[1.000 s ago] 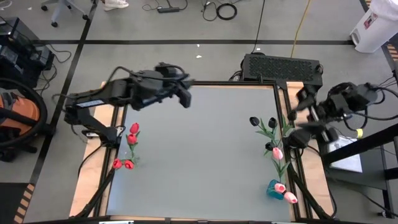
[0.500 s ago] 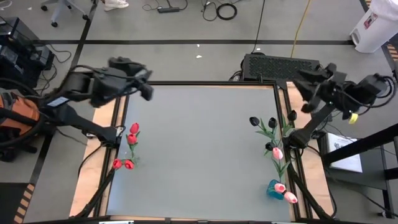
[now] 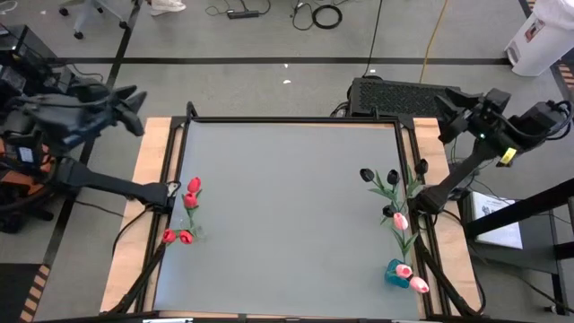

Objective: Sort flowers into vase by color
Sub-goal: Return to Home Position

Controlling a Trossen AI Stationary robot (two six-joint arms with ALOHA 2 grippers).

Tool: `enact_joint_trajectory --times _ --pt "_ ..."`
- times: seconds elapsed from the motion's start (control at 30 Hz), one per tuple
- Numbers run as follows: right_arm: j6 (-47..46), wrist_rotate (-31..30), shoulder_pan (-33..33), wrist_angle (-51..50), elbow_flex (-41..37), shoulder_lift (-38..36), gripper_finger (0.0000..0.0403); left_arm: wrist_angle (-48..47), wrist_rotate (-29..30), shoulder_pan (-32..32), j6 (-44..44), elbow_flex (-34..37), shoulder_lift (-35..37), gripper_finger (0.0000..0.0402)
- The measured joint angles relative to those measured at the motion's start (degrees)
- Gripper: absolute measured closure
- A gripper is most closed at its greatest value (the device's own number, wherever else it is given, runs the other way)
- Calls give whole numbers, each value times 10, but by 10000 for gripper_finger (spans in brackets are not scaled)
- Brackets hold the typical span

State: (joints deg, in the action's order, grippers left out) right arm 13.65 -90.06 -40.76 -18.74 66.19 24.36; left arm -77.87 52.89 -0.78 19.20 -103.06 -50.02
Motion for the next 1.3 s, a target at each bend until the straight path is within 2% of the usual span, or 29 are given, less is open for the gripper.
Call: enact_joint_trajectory --times 0.17,0.43,0.53,0.73,1.0,1.13,1.3 --pt "46 0 48 1 0 0 234 0 16 0 16 62 62 245" --pt "119 1 143 9 0 -1 304 -2 84 0 95 180 139 245" --pt "121 1 183 9 0 -12 308 9 92 0 120 217 155 245" --pt "111 0 248 8 0 -62 308 71 104 0 116 277 160 245" --pt "151 0 266 -32 0 -111 309 75 174 0 120 301 168 245" --pt "85 2 266 -132 0 -140 309 60 208 0 160 312 191 245" --pt "-139 0 266 -326 -6 -200 309 47 203 0 222 335 229 245"
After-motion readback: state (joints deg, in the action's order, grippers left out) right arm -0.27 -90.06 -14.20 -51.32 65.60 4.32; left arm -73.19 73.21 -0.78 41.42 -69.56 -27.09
